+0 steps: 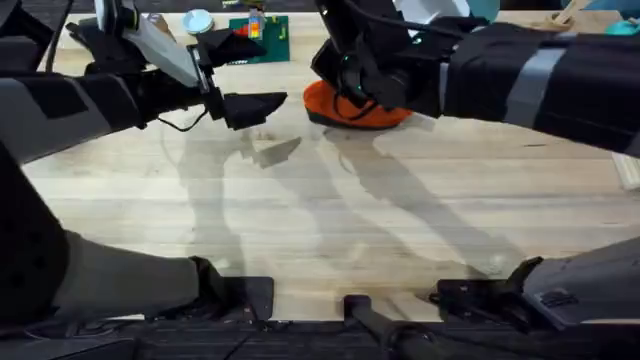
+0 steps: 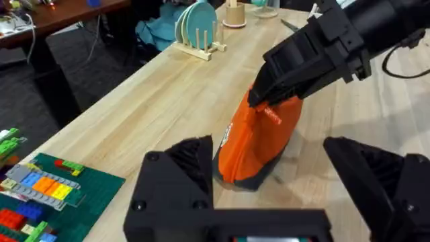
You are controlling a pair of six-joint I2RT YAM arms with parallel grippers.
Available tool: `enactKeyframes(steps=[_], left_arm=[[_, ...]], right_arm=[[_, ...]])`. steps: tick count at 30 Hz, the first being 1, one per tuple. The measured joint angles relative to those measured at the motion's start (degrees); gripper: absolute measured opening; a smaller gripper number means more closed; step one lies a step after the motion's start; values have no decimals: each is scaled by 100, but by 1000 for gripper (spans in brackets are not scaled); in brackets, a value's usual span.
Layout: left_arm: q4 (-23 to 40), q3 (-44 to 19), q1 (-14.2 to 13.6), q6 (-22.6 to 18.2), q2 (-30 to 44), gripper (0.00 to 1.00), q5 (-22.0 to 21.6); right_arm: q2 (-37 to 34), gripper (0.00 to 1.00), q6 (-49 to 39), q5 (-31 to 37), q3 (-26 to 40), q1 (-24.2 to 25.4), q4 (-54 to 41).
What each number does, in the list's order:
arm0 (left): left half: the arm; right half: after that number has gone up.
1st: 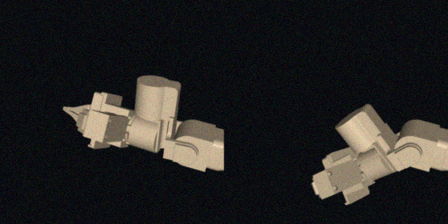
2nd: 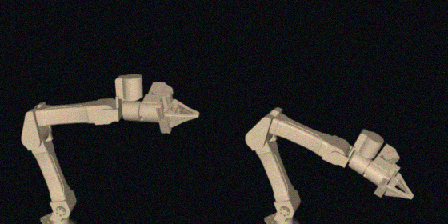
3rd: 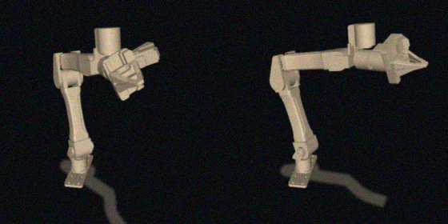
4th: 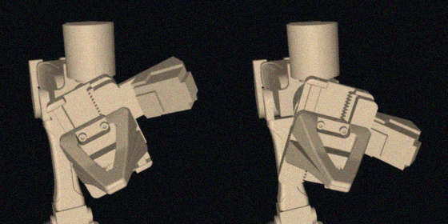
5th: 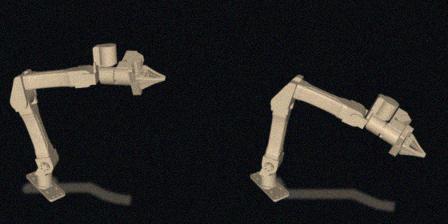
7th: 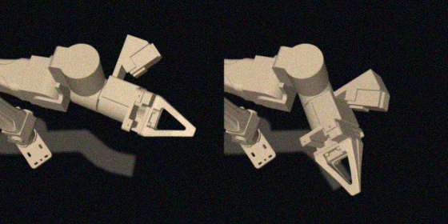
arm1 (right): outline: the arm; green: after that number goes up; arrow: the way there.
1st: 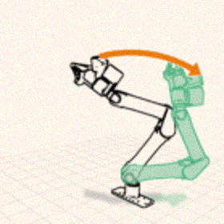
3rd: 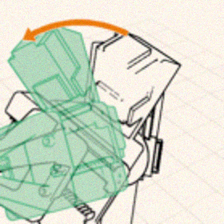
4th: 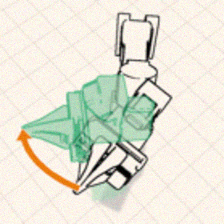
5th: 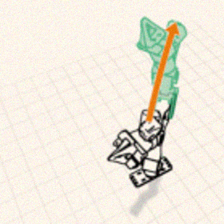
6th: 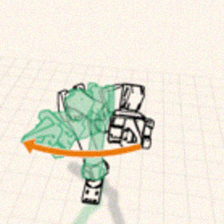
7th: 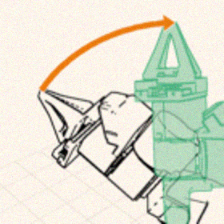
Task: Unzip the bag, pick up the pens from the table one at a time and place them inside, then zip the bag closed.
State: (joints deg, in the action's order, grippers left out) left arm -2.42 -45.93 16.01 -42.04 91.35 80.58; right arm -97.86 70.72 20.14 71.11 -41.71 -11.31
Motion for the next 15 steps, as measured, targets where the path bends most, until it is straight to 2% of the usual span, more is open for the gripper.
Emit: enactKeyframes(steps=[8,15], left_arm=[[2,0,0,-17,0,992,-89],[0,0,0,-317,0,992,-92]], right_arm=[[-1,31,0,0,0,0,2],[-2,31,-2,-2,0,0,2]])
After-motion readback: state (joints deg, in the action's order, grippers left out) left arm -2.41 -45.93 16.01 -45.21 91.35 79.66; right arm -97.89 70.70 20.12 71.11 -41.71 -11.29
